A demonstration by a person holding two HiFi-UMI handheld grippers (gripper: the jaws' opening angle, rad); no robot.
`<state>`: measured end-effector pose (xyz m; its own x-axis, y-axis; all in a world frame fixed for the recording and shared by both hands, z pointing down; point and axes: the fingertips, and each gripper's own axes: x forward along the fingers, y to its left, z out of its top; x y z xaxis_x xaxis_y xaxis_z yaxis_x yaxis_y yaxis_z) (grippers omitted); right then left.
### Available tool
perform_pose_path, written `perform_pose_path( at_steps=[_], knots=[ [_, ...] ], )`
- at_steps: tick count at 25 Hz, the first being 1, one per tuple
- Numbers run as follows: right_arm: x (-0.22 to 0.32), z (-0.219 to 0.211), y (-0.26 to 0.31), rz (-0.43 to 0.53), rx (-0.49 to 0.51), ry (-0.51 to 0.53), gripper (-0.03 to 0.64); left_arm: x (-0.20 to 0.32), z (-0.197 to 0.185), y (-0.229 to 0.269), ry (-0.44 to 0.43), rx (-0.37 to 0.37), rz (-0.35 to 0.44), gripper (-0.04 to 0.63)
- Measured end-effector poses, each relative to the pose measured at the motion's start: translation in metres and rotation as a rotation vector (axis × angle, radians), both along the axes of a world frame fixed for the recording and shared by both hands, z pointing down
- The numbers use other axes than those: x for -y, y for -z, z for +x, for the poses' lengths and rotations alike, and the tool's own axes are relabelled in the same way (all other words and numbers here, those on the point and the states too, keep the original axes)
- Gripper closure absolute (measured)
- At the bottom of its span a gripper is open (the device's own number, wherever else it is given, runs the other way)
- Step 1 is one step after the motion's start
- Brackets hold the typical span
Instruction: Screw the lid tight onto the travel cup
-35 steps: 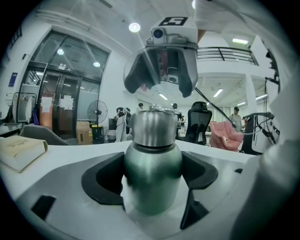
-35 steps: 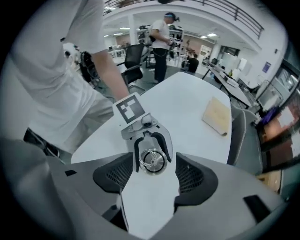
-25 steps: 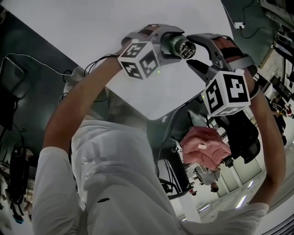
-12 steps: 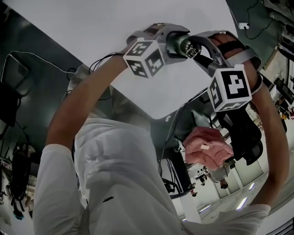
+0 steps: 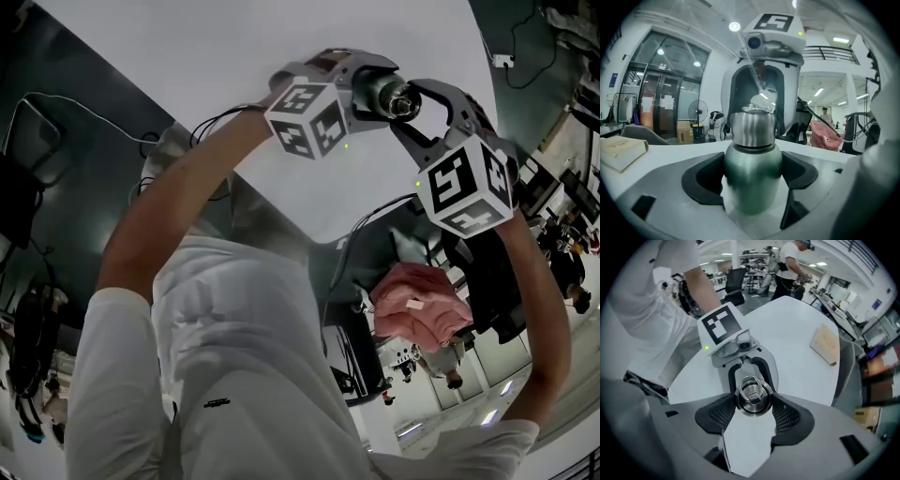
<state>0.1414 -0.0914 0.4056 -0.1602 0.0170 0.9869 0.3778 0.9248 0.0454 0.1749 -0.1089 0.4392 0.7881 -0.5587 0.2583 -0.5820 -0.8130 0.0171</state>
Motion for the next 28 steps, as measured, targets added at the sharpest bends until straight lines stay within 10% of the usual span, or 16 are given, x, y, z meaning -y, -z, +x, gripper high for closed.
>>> perform_pose_path(
  at_steps=[15,28],
  knots=[
    [0.010,0.002,-0.002,0.016,0.112,-0.745,0.376,0.001,0.000,-0.001,0.009,-0.001,0.003,0.242],
    [-0.001,0.000,0.017,0.042,0.099,-0.341,0.356,0.001,0.001,0.000,0.007,-0.004,0.005,0.242]
  ],
)
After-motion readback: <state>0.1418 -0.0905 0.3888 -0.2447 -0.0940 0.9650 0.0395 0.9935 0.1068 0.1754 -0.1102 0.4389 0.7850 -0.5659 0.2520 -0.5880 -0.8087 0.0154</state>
